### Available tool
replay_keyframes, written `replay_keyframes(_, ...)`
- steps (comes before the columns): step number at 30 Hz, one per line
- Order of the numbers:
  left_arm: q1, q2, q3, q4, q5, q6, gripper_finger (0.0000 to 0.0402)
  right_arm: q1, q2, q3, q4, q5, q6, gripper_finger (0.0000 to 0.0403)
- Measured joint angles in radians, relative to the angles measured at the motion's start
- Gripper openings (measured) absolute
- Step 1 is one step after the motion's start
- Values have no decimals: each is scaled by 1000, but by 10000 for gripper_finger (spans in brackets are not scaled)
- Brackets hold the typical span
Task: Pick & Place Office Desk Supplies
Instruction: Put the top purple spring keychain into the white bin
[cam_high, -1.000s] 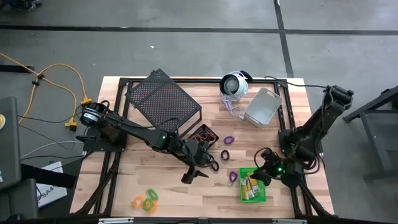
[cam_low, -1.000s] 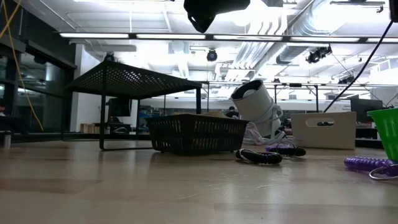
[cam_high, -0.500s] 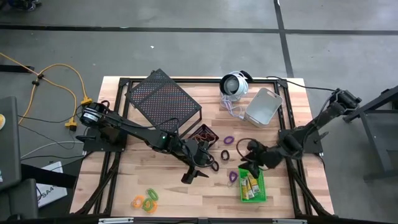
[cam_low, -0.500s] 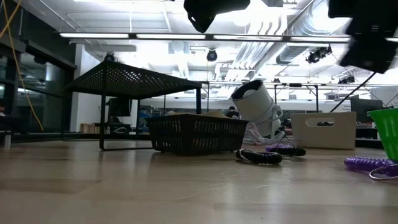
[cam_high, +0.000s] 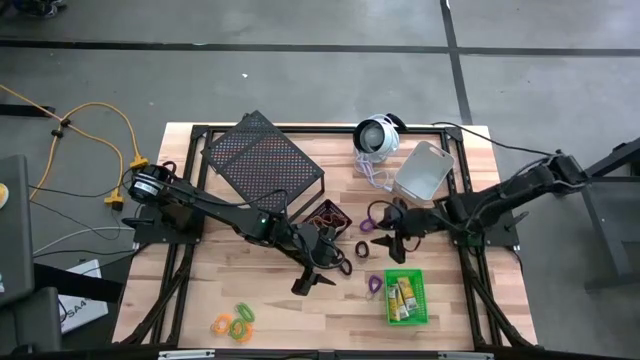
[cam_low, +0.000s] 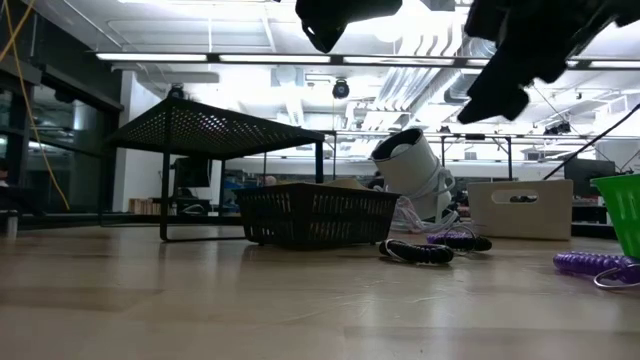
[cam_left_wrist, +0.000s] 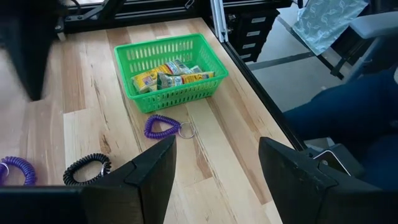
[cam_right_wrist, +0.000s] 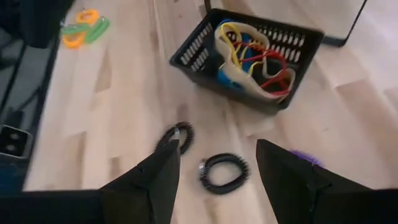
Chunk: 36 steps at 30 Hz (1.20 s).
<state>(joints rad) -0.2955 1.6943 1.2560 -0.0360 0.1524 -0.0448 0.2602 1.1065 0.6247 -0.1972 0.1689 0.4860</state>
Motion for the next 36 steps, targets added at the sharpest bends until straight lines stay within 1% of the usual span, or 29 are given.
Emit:
replay_keyframes(5, 0, 0, 0, 0, 0, 0, 223, -78, 4, 0, 0, -71, -105, 200)
replay_keyframes(9, 0, 0, 0, 0, 0, 0, 223, -121, 28, -1, -8, -65, -168, 200)
replay_keyframes(16, 0, 0, 0, 20, 0, 0, 223, -164, 131, -1, 4, -64, -207, 200)
replay_keyframes(23, 0, 0, 0, 48, 0, 0, 223, -178, 240, -1, 24, -62, -262, 200)
replay_keyframes(25, 0, 0, 0, 48, 0, 0, 223, -177, 264, -1, 36, -42, -280, 200)
replay_keyframes(28, 0, 0, 0, 48, 0, 0, 223, -177, 292, -1, 50, -12, -292, 200)
replay_keyframes(36, 0, 0, 0, 49, 0, 0, 223, -167, 345, -1, 52, -14, -313, 200)
